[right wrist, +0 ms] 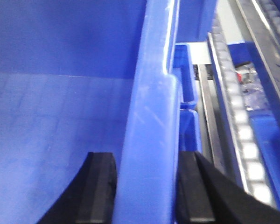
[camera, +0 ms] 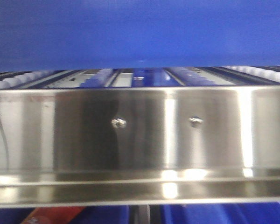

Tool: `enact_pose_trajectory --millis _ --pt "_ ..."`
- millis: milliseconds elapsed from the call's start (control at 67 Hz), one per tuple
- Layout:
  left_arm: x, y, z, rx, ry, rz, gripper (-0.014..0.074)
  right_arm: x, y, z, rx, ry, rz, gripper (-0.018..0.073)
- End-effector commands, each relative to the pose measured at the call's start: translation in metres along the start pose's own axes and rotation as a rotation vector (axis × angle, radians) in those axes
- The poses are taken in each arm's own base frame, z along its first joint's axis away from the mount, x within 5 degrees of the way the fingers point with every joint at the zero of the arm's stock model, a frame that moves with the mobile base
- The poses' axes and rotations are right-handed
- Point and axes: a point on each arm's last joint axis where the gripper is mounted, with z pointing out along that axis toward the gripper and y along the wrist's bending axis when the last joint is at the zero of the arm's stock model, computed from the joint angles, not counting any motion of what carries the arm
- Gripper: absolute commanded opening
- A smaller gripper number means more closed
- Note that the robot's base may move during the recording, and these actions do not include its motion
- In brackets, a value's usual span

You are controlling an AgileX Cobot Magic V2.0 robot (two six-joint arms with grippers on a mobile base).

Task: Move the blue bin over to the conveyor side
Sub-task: 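Lift the blue bin and pull it off the roller shelf, then hold the blue bin with both grippers while driving away from the rack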

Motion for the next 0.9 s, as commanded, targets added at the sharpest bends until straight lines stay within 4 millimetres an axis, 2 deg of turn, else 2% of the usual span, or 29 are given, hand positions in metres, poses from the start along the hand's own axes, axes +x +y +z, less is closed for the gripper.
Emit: enact_pose_trajectory --millis 0,880 --pt "-0.0103 -0.0004 -0.0107 0.013 -0.125 0.013 -0.0017 -0.0120 -0.0011 -0.0142 0.001 -0.149 -0.028 -0.0078" --pt "-0.0103 -0.0004 -0.0107 0.013 -0.125 0.013 -0.0017 -0.0120 -0.0011 -0.0142 0.001 -0.149 -0.028 -0.0078"
